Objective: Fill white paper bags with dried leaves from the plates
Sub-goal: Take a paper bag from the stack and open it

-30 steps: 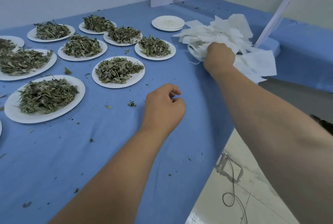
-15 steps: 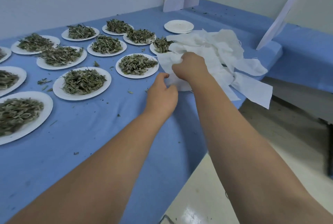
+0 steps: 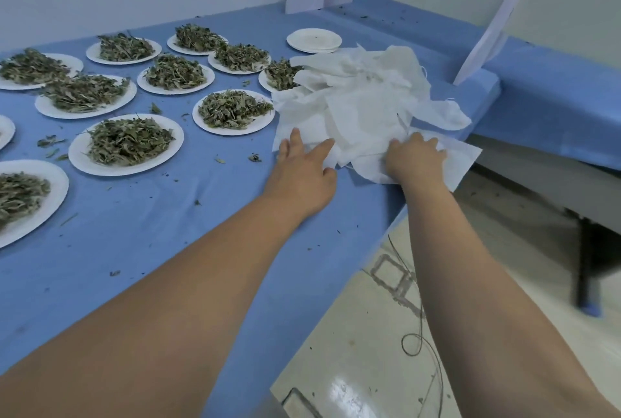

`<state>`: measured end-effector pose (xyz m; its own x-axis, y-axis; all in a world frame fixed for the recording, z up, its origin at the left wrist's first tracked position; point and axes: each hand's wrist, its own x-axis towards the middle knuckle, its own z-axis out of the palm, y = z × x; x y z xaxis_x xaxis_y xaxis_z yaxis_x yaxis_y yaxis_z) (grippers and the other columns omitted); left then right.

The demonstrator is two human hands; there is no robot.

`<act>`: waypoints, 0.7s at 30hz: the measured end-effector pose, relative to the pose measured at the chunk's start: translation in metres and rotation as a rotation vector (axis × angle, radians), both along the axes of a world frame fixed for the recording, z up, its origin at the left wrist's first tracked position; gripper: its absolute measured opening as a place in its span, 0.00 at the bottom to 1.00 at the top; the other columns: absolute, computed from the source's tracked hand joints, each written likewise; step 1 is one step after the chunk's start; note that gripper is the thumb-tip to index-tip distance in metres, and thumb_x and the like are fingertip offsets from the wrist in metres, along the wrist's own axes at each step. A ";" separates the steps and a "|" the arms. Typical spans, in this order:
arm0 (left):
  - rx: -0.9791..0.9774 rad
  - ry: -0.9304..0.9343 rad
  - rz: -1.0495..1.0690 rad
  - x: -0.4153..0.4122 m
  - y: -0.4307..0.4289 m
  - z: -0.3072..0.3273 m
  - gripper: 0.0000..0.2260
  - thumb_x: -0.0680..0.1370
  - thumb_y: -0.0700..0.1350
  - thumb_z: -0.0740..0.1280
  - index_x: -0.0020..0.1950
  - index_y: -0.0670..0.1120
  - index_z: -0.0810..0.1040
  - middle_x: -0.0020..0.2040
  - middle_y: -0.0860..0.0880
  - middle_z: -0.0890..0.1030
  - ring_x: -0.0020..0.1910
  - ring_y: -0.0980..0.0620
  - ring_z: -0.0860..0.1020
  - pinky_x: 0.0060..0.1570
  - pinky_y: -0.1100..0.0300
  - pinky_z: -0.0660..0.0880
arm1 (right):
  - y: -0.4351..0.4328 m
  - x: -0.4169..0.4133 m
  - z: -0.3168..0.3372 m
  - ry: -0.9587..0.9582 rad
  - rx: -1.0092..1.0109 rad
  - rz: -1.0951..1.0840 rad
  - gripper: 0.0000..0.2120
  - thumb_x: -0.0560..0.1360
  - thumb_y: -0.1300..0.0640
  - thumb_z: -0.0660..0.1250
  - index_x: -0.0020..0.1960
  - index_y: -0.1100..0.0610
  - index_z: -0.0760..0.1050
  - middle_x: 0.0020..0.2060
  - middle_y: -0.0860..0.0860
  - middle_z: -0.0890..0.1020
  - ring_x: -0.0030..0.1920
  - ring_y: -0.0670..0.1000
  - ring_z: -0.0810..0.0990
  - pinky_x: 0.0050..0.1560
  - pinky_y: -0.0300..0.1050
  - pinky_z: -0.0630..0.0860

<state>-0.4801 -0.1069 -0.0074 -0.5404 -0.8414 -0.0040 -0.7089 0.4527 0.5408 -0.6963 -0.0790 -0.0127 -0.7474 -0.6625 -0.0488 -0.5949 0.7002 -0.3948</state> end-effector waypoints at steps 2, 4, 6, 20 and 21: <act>-0.029 -0.051 -0.006 -0.003 -0.002 -0.005 0.24 0.83 0.52 0.55 0.80 0.59 0.58 0.82 0.44 0.46 0.81 0.43 0.46 0.77 0.48 0.50 | 0.000 0.002 -0.003 0.108 -0.087 0.028 0.20 0.84 0.55 0.53 0.69 0.66 0.71 0.69 0.64 0.73 0.72 0.64 0.67 0.74 0.56 0.62; -0.100 -0.107 -0.022 -0.005 -0.001 -0.010 0.24 0.83 0.52 0.53 0.80 0.55 0.60 0.82 0.43 0.52 0.80 0.43 0.50 0.78 0.48 0.50 | 0.002 0.005 -0.002 0.135 -0.155 0.046 0.12 0.81 0.61 0.58 0.59 0.65 0.76 0.60 0.64 0.79 0.63 0.64 0.75 0.62 0.51 0.71; -0.168 -0.156 -0.029 -0.007 0.001 -0.012 0.24 0.83 0.52 0.53 0.80 0.51 0.60 0.81 0.42 0.55 0.79 0.43 0.53 0.77 0.47 0.51 | 0.003 0.011 0.003 0.125 -0.168 0.066 0.07 0.78 0.64 0.61 0.52 0.64 0.76 0.55 0.63 0.80 0.57 0.64 0.78 0.52 0.49 0.72; 0.089 0.309 0.202 0.038 0.022 0.013 0.25 0.77 0.44 0.62 0.74 0.52 0.63 0.63 0.49 0.77 0.59 0.45 0.76 0.55 0.51 0.75 | 0.029 0.123 0.023 -0.701 -0.724 0.078 0.09 0.72 0.67 0.61 0.40 0.55 0.76 0.37 0.45 0.81 0.40 0.51 0.79 0.45 0.38 0.80; 0.107 0.320 0.210 0.046 0.024 0.014 0.27 0.77 0.43 0.62 0.75 0.54 0.61 0.64 0.49 0.77 0.59 0.45 0.76 0.57 0.50 0.75 | 0.030 0.135 0.021 -0.872 -0.740 0.045 0.11 0.72 0.68 0.61 0.48 0.58 0.79 0.46 0.51 0.85 0.49 0.55 0.83 0.54 0.52 0.83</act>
